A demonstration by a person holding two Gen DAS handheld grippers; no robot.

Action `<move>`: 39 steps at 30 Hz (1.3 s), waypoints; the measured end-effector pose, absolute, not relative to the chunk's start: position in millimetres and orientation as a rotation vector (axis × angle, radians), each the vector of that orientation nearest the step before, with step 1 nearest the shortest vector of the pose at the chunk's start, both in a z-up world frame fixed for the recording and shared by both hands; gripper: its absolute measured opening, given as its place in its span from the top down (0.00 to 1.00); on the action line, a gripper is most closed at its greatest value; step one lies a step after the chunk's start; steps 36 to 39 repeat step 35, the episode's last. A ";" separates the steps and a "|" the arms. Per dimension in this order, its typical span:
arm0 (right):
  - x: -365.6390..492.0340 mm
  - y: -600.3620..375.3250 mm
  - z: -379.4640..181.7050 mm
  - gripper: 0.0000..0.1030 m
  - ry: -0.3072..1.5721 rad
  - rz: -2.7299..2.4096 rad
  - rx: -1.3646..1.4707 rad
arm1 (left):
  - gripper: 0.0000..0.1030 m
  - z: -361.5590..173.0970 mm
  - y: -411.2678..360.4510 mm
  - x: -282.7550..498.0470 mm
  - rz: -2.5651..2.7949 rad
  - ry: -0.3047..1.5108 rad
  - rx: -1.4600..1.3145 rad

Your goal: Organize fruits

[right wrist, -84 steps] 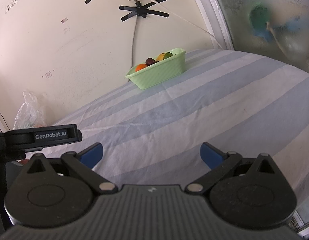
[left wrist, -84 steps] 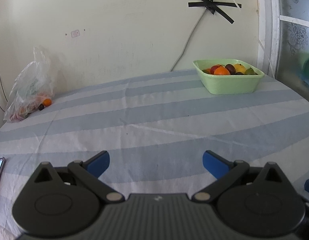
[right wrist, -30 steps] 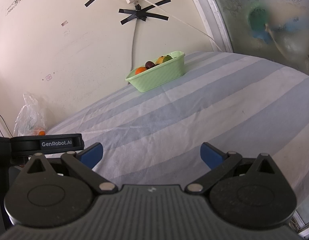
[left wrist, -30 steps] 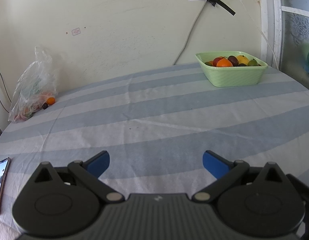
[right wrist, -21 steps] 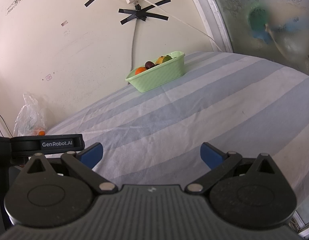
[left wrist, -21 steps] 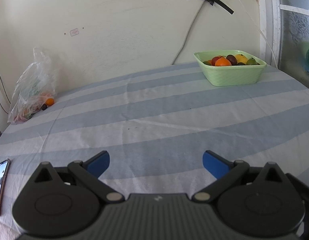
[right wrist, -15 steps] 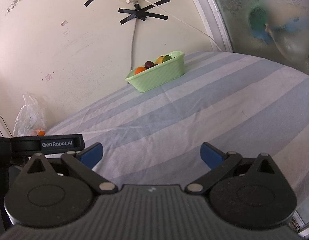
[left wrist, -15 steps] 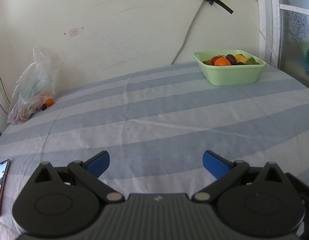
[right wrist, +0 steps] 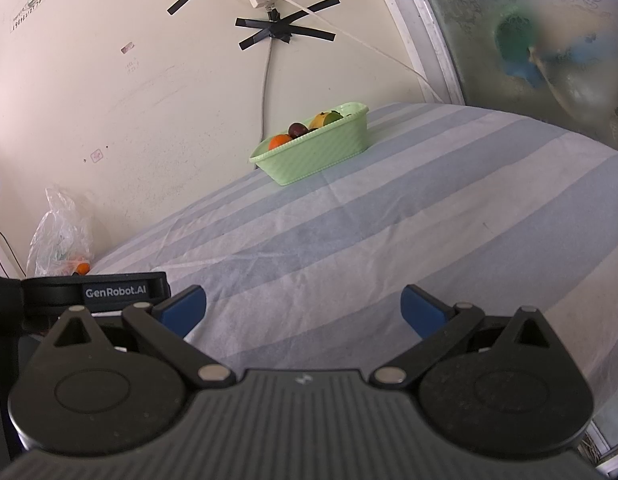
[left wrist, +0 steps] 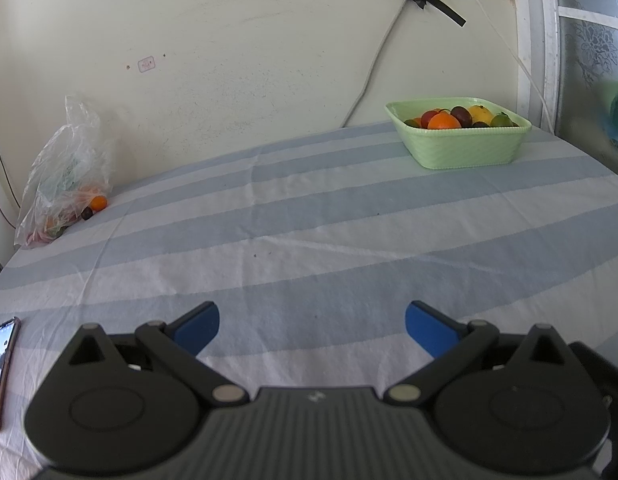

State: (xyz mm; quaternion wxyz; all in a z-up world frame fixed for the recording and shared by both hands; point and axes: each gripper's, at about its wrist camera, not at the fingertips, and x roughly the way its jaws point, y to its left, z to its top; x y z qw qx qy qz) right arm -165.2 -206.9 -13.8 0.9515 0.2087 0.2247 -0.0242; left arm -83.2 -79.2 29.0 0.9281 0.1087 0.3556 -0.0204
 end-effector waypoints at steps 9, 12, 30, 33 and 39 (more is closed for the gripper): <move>-165.1 -207.2 -13.9 0.00 0.457 -0.049 0.425 | 0.00 29.1 -79.0 -83.3 -0.042 0.730 0.224; -165.1 -207.2 -13.8 0.00 0.458 -0.049 0.425 | 0.00 29.5 -79.0 -83.4 -0.041 0.729 0.225; -165.6 -207.7 -14.0 0.00 0.458 -0.049 0.427 | 0.00 28.4 -77.2 -85.3 -0.061 0.715 0.222; -165.6 -207.7 -13.9 0.00 0.458 -0.048 0.426 | 0.00 31.7 -77.1 -87.7 -0.081 0.694 0.222; -165.6 -207.8 -13.8 0.00 0.457 -0.048 0.425 | 0.00 33.1 -77.0 -87.1 -0.097 0.698 0.215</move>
